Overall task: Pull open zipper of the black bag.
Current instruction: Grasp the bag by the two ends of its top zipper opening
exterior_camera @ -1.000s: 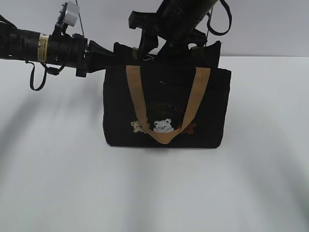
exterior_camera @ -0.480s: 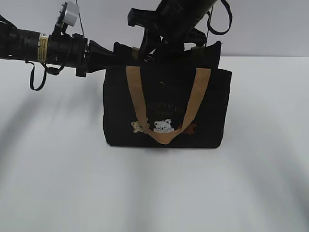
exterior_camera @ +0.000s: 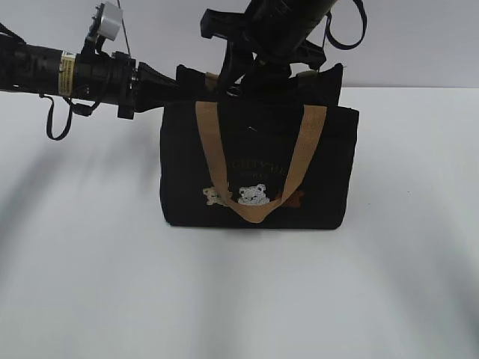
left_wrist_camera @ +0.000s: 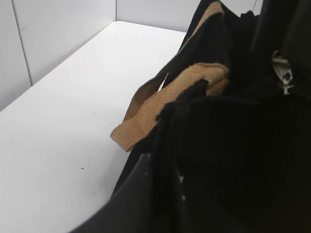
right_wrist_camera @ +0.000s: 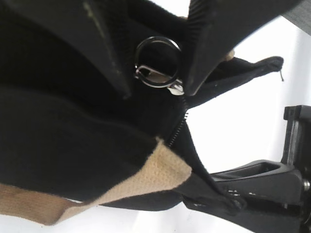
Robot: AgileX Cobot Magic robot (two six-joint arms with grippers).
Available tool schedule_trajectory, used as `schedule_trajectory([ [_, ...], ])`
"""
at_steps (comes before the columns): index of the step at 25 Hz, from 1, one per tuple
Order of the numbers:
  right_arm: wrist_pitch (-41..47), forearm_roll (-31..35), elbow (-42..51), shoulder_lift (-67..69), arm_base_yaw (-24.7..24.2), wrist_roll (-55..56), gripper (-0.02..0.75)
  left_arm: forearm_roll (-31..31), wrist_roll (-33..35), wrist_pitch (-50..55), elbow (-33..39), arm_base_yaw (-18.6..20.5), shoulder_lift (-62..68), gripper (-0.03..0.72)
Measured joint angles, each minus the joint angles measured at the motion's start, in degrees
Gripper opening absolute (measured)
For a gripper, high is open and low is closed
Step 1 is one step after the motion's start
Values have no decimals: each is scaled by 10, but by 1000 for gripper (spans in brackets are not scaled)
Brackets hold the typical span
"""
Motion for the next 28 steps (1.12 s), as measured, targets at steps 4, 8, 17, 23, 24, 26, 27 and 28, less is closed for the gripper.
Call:
schedule_trajectory([
  [4,4,-2,0,0,0,0,230,0,0,-1,0,0,0,34],
  [8,11,-8,0,0,0,0,230,0,0,-1,0,0,0,34],
  [17,19,-13,0,0,0,0,230,0,0,-1,0,0,0,34],
  [23,25,-18,0,0,0,0,230,0,0,-1,0,0,0,34],
  [24,29,-20,0,0,0,0,230,0,0,-1,0,0,0,34],
  [26,34,-24,0,-2,-3,0,230,0,0,-2,0,0,0,34],
  [27,37,-26,0,-3,-7,0,230,0,0,-2,0,0,0,34],
  [28,41,-26,0,-7,-10,0,230,0,0,-2,0,0,0,34],
])
